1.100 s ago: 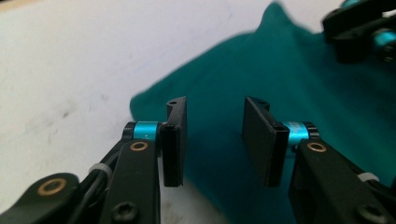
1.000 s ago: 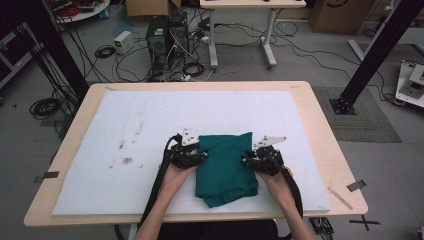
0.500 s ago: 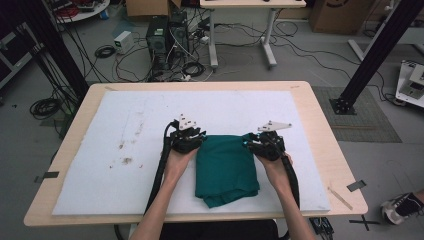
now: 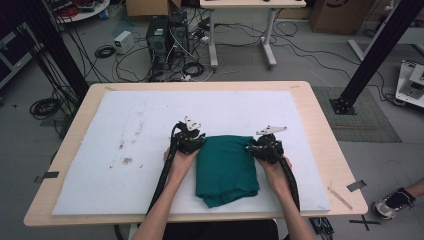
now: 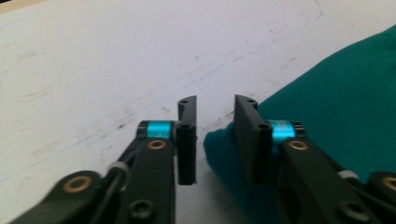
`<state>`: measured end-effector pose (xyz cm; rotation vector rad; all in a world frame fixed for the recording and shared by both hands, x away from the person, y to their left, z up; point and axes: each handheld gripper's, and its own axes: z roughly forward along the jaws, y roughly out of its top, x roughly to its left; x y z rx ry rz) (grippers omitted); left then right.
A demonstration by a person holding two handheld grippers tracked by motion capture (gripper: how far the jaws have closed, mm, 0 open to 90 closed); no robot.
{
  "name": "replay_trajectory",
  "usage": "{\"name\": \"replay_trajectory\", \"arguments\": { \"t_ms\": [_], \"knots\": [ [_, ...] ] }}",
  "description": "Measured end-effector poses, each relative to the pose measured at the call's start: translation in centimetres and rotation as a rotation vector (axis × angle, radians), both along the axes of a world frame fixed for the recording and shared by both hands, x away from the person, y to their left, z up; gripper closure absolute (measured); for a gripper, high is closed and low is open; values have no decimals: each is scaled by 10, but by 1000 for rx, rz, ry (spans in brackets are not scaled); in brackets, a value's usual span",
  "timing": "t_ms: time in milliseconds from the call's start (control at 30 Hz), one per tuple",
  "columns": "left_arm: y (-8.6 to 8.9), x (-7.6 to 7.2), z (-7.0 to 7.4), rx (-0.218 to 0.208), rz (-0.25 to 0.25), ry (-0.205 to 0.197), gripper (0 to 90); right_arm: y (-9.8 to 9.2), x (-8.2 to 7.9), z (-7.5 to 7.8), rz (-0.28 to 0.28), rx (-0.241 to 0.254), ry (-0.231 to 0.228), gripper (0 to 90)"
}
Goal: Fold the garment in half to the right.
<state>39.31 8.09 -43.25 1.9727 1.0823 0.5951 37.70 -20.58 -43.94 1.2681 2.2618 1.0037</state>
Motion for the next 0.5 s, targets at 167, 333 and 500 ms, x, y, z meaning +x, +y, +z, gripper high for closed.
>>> {"name": "replay_trajectory", "arguments": {
  "t_ms": [167,333,500],
  "knots": [
    [9,-38,12,-60,-160,-8,558,-5,-29,13,40,49,-49,571],
    [6,-74,3,48,-232,-21,561,-2,-68,13,135,57,-76,565],
    [17,-73,-14,60,-189,41,556,-12,-81,-8,127,15,-12,587]
  ]
}}
